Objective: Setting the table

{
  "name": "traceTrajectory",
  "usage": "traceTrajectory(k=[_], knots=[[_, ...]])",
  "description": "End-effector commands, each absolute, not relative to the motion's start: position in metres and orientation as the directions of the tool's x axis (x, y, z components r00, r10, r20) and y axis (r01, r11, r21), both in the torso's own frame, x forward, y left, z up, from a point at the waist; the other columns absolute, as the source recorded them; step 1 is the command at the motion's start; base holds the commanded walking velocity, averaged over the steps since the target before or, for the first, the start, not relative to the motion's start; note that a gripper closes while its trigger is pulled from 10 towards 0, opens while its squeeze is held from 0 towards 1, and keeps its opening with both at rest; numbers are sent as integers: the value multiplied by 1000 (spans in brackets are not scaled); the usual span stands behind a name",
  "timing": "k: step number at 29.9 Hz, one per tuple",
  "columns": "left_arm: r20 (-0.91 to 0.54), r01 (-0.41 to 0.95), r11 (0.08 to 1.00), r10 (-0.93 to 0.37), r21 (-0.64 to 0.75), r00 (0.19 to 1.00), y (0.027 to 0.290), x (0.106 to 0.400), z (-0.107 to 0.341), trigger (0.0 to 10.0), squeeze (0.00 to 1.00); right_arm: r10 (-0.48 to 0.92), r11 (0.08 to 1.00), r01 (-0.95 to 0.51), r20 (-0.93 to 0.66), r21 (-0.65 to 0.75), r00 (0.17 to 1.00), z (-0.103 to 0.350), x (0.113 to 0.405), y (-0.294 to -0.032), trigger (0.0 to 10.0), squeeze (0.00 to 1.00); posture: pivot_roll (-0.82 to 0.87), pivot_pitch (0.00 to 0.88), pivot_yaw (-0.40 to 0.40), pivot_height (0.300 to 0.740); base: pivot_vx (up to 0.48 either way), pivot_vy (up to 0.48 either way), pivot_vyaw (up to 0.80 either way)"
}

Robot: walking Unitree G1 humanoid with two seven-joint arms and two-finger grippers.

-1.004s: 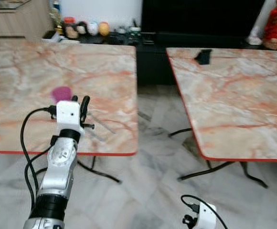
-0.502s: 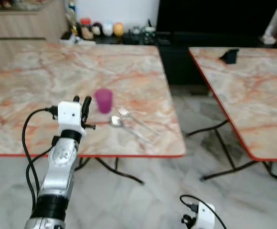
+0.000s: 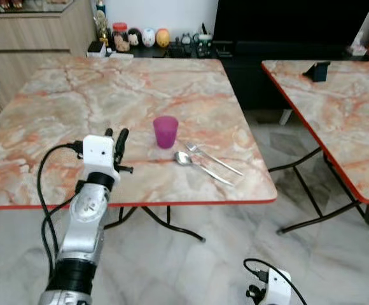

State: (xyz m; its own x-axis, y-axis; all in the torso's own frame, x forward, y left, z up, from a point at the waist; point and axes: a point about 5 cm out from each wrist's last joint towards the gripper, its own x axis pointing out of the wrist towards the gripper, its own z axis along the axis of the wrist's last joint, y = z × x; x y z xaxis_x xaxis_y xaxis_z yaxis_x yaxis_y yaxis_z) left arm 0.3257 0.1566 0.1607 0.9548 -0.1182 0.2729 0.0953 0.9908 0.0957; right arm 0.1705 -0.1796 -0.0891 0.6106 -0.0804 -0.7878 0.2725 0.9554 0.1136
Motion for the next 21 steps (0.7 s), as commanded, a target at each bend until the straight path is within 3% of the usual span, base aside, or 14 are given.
traceTrajectory(k=[1, 10, 21], knots=[[269, 115, 990, -133, 81, 954, 155, 326, 162, 10000, 0, -95, 953, 285, -791, 103, 604, -89, 169, -185, 10000, 0, 88, 0, -45, 740, 0, 0, 0], [245, 174, 984, -180, 46, 953, 149, 325, 160, 10000, 0, -94, 953, 285, -790, 104, 605, -89, 169, -184, 10000, 0, 89, 0, -42, 740, 0, 0, 0], [240, 176, 983, -184, 51, 953, 150, 326, 161, 10000, 0, -100, 951, 291, -792, 101, 602, -89, 169, -184, 10000, 0, 93, 0, -40, 740, 283, 0, 0]])
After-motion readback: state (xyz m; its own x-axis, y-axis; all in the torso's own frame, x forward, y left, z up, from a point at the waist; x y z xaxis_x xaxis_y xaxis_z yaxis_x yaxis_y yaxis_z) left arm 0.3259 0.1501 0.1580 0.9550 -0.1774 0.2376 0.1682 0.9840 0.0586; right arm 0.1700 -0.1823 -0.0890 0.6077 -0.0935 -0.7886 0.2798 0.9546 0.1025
